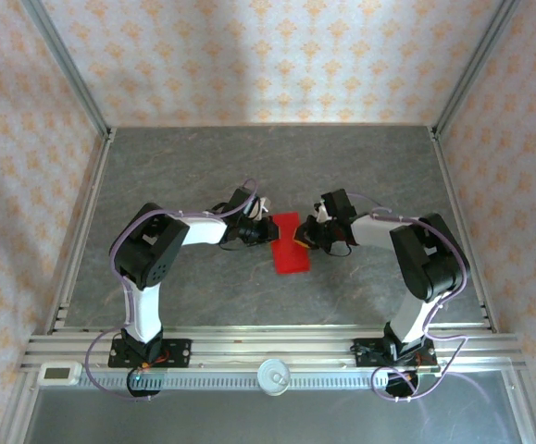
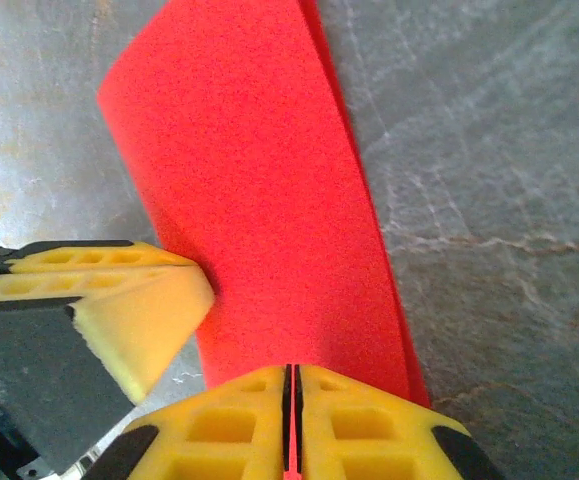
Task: Fold a paper plane with a square sheet of paper (pick it up from the middle)
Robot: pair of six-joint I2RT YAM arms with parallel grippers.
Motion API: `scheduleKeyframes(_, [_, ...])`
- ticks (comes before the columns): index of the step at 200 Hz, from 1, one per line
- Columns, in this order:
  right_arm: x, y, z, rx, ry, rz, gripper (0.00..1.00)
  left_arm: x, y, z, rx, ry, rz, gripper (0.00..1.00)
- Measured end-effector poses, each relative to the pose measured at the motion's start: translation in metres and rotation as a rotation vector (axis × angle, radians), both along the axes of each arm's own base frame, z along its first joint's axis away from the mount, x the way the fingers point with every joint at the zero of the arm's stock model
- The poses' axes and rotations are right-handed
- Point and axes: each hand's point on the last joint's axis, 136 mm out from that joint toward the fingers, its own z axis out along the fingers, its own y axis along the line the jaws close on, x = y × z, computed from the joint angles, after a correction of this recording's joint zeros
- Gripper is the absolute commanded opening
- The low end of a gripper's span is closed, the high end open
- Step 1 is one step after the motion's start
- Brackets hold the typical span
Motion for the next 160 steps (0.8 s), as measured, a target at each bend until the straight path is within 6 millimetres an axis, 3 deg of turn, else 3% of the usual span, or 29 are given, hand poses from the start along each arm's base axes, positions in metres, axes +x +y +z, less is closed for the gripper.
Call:
scheduleKeyframes(123, [0.0, -0.002, -0.016, -0.026, 0.02, 0.006, 0.02, 0.001, 0.0, 0.002, 0.006, -0.002, -0.008, 0.13])
scheduleKeyframes(160, [-0.001, -0.002, -0.017, -0.015, -0.002, 0.005, 0.02, 0.006, -0.003, 0.017, 0.001, -0.028, -0.019, 0.16])
